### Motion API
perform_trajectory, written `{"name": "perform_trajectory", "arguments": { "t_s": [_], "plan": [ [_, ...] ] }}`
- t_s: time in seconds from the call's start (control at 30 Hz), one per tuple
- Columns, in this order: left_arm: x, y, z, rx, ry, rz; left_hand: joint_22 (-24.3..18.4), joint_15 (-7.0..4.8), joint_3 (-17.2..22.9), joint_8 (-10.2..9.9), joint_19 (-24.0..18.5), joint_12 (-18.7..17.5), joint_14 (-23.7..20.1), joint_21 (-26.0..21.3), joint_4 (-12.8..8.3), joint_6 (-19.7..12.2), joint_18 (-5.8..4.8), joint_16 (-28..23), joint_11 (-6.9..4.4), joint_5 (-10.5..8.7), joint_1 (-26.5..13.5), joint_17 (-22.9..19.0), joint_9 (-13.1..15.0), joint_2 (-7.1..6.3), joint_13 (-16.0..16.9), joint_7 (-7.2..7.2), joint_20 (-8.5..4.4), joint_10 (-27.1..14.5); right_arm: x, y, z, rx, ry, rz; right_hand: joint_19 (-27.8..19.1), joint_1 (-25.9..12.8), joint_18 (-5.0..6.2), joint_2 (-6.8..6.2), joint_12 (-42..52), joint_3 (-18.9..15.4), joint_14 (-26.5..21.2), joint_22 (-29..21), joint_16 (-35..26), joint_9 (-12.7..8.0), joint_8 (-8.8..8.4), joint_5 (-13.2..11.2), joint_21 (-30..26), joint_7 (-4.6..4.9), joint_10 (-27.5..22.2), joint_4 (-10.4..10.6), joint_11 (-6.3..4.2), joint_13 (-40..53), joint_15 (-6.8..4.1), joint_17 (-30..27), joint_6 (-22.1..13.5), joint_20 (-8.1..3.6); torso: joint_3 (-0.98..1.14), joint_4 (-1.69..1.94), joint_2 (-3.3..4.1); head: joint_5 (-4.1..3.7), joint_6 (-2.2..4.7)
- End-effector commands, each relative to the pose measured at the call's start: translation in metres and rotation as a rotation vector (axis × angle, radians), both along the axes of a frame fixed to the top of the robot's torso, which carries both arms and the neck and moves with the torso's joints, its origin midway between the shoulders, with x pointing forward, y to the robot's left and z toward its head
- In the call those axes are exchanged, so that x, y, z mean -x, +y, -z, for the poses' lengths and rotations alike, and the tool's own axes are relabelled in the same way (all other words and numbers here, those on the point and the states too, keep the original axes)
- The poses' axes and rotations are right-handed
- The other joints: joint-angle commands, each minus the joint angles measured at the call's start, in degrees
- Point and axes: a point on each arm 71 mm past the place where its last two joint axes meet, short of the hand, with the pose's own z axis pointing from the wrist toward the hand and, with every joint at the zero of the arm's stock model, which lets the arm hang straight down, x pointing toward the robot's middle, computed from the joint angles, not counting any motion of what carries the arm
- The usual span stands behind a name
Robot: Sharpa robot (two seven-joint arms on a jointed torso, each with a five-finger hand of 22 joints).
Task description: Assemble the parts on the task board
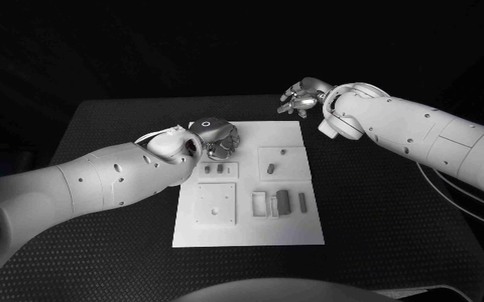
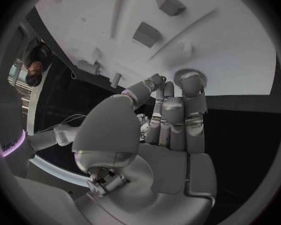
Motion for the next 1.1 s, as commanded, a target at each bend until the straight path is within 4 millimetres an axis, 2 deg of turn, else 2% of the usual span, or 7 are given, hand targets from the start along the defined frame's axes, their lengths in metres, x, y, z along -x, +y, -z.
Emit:
{"name": "perform_trajectory", "arguments": {
  "t_s": [0.03,0.23,0.4,0.57,0.8,1.1],
  "plan": [
    [-0.001,0.003,-0.008,0.019,-0.004,0.0,1.17,-0.22,0.29,0.17,0.01,0.25,-0.25,0.32,0.0,0.43,4.03,0.23,0.37,0.08,0.41,-0.07,0.06,-0.17,0.06,0.18,-0.57,3.17,0.0,0.001,0.0,0.005,0.0,-0.014,-0.12,-0.05,2.12,0.46,0.25,-0.06,-0.2,1.05,0.23,-0.1,0.28,0.13,-0.17,2.89,-0.29,0.11,0.08,-0.06,-0.33,-0.06,-0.02,-0.42,-0.01,0.03,0.0,0.08,0.09],
    [0.0,0.015,-0.01,0.012,-0.003,-0.018,1.17,-0.24,0.29,0.19,0.01,0.23,-0.26,0.32,0.02,0.47,3.99,0.27,0.35,0.07,0.35,-0.13,0.07,-0.27,0.12,0.17,-0.59,3.21,0.0,-0.001,0.0,0.006,0.0,-0.011,-0.12,-0.05,2.12,0.45,0.26,-0.06,-0.2,1.05,0.23,-0.1,0.28,0.13,-0.17,2.9,-0.3,0.11,0.08,-0.07,-0.33,-0.07,-0.02,-0.42,0.04,0.02,-0.01,0.25,0.11],
    [0.002,0.024,-0.01,0.009,0.004,-0.029,1.17,-0.24,0.3,0.19,0.0,0.2,-0.26,0.33,0.02,0.48,3.98,0.29,0.35,0.06,0.33,-0.16,0.07,-0.33,0.14,0.16,-0.6,3.2,0.001,-0.001,0.0,0.006,0.0,-0.011,-0.13,-0.05,2.12,0.44,0.26,-0.06,-0.2,1.05,0.24,-0.1,0.29,0.13,-0.17,2.9,-0.3,0.11,0.08,-0.07,-0.33,-0.07,-0.03,-0.42,-0.08,0.08,0.02,0.2,0.01],
    [0.002,0.032,-0.009,0.001,0.009,-0.045,1.16,-0.24,0.32,0.2,0.0,0.17,-0.27,0.33,0.02,0.49,3.97,0.3,0.35,0.07,0.34,-0.19,0.07,-0.35,0.16,0.15,-0.61,3.19,0.001,-0.001,0.0,0.006,0.0,-0.011,-0.13,-0.05,2.12,0.43,0.27,-0.07,-0.2,1.05,0.24,-0.11,0.29,0.13,-0.17,2.89,-0.3,0.1,0.08,-0.08,-0.33,-0.08,-0.03,-0.42,-0.05,0.04,0.01,0.1,0.05],
    [0.001,0.038,-0.006,-0.019,0.019,-0.056,1.16,-0.24,0.36,0.2,-0.02,0.14,-0.27,0.32,0.03,0.5,3.95,0.33,0.35,0.08,0.36,-0.24,0.07,-0.38,0.2,0.14,-0.63,3.2,0.001,-0.002,0.0,0.006,-0.002,-0.01,-0.13,-0.05,2.12,0.43,0.27,-0.07,-0.2,1.05,0.24,-0.12,0.3,0.13,-0.17,2.9,-0.3,0.1,0.08,-0.08,-0.33,-0.08,-0.03,-0.42,-0.1,0.03,0.03,0.13,-0.1],
    [-0.001,0.042,-0.003,-0.039,0.034,-0.067,1.15,-0.23,0.42,0.19,-0.06,0.08,-0.29,0.31,0.06,0.49,3.91,0.36,0.36,0.12,0.36,-0.31,0.06,-0.39,0.25,0.15,-0.64,3.19,0.001,-0.002,0.0,0.006,-0.002,-0.01,-0.13,-0.04,2.12,0.42,0.29,-0.06,-0.2,1.05,0.24,-0.13,0.3,0.13,-0.17,2.9,-0.3,0.09,0.08,-0.09,-0.33,-0.09,-0.03,-0.43,-0.06,0.03,0.04,0.17,-0.28]
  ]
}}
